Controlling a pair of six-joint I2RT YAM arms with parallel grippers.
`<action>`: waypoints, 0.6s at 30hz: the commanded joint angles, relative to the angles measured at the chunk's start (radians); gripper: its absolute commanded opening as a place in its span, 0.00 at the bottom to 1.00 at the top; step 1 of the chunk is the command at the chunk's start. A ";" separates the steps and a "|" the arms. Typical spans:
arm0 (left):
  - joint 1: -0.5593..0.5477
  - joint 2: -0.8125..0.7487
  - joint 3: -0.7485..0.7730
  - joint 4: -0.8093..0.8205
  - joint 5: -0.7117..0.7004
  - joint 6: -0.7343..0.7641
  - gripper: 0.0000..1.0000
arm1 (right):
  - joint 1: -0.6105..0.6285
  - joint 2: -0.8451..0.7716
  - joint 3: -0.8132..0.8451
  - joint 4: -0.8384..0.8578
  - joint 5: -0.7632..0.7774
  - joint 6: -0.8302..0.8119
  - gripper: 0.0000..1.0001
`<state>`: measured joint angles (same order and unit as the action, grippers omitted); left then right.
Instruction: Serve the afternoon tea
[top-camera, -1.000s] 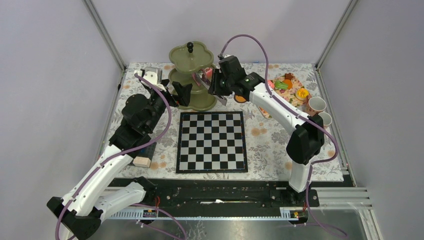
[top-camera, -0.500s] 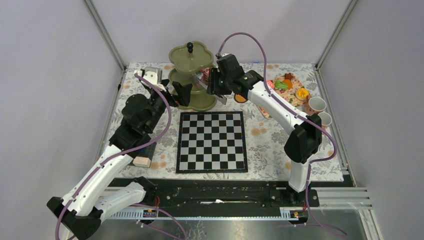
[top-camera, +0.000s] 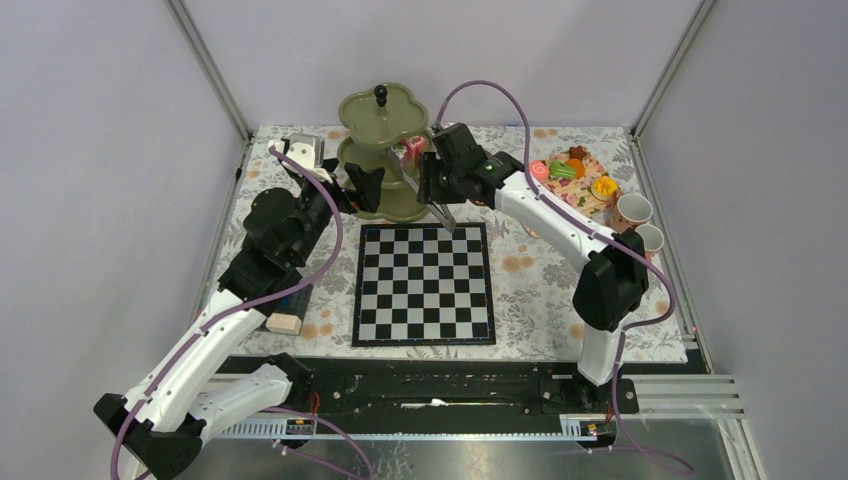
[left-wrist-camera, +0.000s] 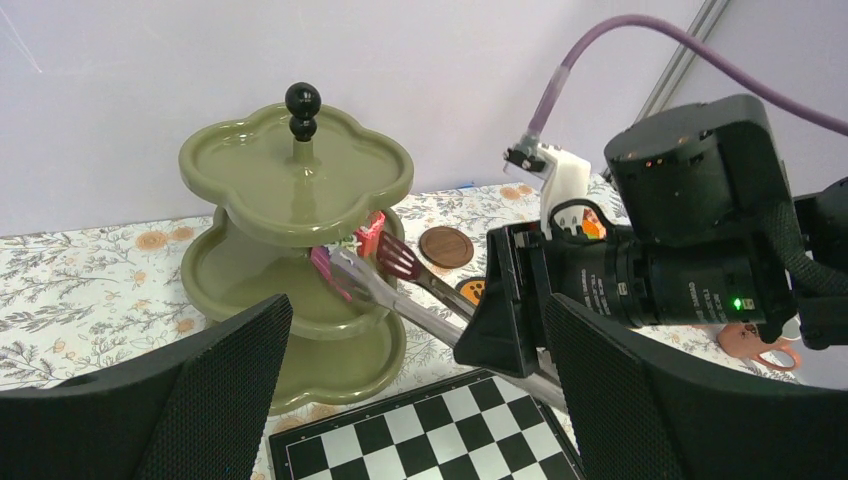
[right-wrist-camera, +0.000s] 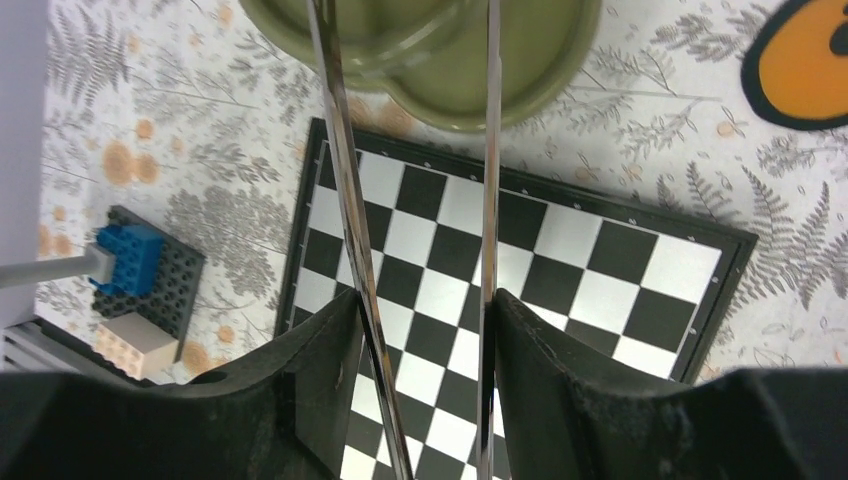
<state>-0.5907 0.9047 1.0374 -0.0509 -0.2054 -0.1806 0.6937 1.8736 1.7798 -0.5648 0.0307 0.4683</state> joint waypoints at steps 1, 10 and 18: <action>-0.003 -0.004 0.000 0.044 0.001 0.007 0.99 | 0.009 -0.099 -0.056 0.046 0.056 0.004 0.56; -0.003 0.002 0.000 0.043 0.004 0.005 0.99 | 0.003 -0.140 -0.135 0.081 0.111 -0.029 0.56; -0.003 0.006 0.002 0.043 0.008 0.003 0.99 | -0.030 -0.175 -0.178 0.082 0.123 -0.027 0.55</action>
<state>-0.5907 0.9054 1.0374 -0.0513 -0.2050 -0.1806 0.6849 1.7660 1.6234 -0.5098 0.1150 0.4519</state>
